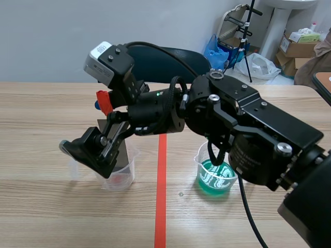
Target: Do the redox reaction experiment
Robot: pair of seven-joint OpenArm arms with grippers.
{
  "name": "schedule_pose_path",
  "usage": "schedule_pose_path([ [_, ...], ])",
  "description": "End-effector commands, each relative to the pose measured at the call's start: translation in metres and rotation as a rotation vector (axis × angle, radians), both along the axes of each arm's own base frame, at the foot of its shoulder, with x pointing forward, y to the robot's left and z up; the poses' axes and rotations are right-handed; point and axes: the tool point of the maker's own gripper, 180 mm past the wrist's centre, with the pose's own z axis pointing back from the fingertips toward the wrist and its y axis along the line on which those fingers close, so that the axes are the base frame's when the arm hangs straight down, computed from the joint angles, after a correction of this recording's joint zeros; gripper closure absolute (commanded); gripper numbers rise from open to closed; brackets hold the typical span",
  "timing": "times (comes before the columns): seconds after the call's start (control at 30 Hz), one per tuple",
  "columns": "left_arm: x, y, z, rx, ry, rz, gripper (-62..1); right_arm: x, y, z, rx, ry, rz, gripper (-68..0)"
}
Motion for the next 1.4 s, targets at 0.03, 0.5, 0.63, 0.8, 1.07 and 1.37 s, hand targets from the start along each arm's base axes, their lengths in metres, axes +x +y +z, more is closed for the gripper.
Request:
schedule_pose_path([
  [0.03,0.001,-0.002,0.004,-0.02,-0.014,0.0,-62.3,-0.008,0.006,0.026,0.068,-0.045,0.027,-67.9],
  [0.5,0.001,-0.002,0.004,-0.02,-0.013,0.001,-62.3,-0.025,0.005,0.033,0.083,-0.069,0.045,-67.9],
  [0.63,0.001,-0.002,0.003,-0.019,-0.012,0.001,-62.3,-0.024,0.001,0.029,0.069,-0.068,0.043,-67.9],
  [0.8,0.001,-0.002,0.002,-0.016,-0.008,0.002,-62.3,-0.024,-0.002,0.027,0.061,-0.069,0.04,-67.9],
  [1.07,0.001,-0.001,0.001,-0.012,-0.002,0.005,-62.3,-0.023,-0.003,0.027,0.06,-0.069,0.04,-67.9],
  [1.37,0.001,-0.001,0.001,-0.012,-0.003,0.004,-62.3,-0.024,-0.003,0.027,0.062,-0.069,0.04,-67.9],
])
